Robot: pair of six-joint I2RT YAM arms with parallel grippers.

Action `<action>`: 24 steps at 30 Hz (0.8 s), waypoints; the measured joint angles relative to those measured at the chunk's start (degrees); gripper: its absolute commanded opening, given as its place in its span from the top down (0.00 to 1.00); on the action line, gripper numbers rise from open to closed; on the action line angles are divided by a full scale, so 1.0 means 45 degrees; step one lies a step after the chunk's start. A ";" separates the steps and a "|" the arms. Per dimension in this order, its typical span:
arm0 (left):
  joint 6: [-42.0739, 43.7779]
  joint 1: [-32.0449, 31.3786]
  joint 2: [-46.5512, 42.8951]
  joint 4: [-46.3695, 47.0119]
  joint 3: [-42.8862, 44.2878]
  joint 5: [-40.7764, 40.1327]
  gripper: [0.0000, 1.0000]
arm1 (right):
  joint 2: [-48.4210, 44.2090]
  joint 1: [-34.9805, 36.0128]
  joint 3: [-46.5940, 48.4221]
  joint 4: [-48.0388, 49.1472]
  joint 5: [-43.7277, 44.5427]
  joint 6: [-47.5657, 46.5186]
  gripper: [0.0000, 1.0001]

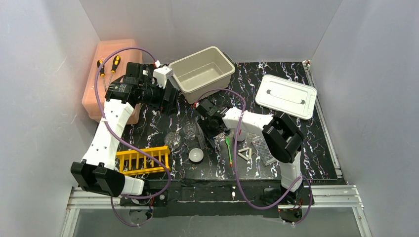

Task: Organize the chemistry lab equipment
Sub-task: Pick up the test tube at the center of the board.

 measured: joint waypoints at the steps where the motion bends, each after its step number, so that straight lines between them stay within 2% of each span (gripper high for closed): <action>1: 0.0015 0.0000 -0.0019 -0.0005 0.0000 0.0005 0.01 | -0.0083 -0.0039 0.0000 -0.0005 -0.0005 0.0000 0.52; 10: 0.0112 0.0000 -0.0092 -0.0019 0.0000 0.0058 0.01 | -0.0423 -0.0223 0.0000 -0.0005 -0.0010 0.0029 0.62; 24: 0.0107 0.0005 -0.0092 -0.0044 -0.0005 0.0102 0.00 | -0.0325 -0.0233 -0.0005 0.0005 0.0087 0.0029 0.64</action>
